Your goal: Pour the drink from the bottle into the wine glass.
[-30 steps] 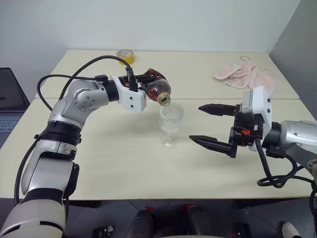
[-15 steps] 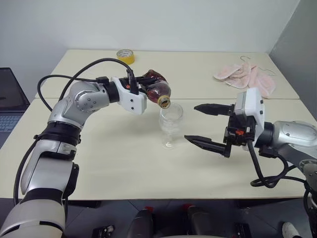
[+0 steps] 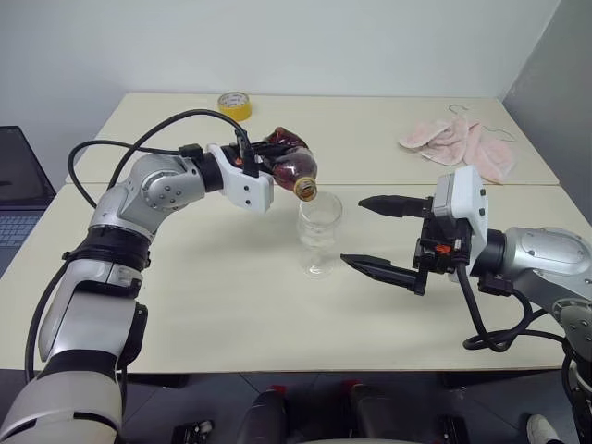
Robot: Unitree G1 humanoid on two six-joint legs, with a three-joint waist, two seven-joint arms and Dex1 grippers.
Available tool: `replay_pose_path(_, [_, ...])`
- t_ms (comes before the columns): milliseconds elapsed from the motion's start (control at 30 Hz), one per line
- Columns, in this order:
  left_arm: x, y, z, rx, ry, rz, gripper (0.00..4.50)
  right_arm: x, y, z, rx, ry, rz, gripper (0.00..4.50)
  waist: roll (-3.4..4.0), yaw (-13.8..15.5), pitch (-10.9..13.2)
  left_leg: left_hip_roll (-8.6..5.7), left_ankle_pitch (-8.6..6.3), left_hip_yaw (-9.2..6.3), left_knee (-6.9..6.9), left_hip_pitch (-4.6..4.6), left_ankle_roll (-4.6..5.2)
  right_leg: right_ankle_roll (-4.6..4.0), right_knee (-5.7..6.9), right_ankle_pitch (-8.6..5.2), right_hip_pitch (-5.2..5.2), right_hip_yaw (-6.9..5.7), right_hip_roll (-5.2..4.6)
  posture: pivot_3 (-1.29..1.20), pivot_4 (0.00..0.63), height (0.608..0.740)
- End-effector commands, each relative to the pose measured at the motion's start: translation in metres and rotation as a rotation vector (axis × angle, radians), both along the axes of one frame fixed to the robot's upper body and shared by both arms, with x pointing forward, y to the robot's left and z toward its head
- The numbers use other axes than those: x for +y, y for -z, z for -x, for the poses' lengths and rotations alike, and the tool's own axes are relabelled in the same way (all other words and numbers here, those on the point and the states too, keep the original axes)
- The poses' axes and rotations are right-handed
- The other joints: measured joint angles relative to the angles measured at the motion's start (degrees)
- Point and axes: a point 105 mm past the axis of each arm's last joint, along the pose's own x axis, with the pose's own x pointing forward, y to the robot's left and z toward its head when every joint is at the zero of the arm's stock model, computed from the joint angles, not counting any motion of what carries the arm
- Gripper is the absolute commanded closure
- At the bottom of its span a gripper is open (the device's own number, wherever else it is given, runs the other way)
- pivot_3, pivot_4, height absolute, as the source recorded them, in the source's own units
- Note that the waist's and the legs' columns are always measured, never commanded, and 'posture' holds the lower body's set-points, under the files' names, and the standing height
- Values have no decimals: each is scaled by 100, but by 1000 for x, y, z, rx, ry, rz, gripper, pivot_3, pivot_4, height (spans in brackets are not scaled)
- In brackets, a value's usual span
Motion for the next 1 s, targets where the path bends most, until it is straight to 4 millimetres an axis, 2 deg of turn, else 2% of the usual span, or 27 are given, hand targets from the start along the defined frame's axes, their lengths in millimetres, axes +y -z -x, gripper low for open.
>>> replay_pose_path(33, [-3, -28, 2, -91, 14, 25, 3736, 3, -10, 5, -55, -18, -13, 0, 0, 0, 0, 0, 0, 0, 0, 0, 0, 0, 0, 0, 0, 0, 0, 0, 150, 740])
replay_pose_path(1000, [-17, -37, 4, -126, 49, 29, 3737, 4, -8, 6, -46, -16, -20, 0, 0, 0, 0, 0, 0, 0, 0, 0, 0, 0, 1, 0, 0, -1, 0, 0, 150, 740])
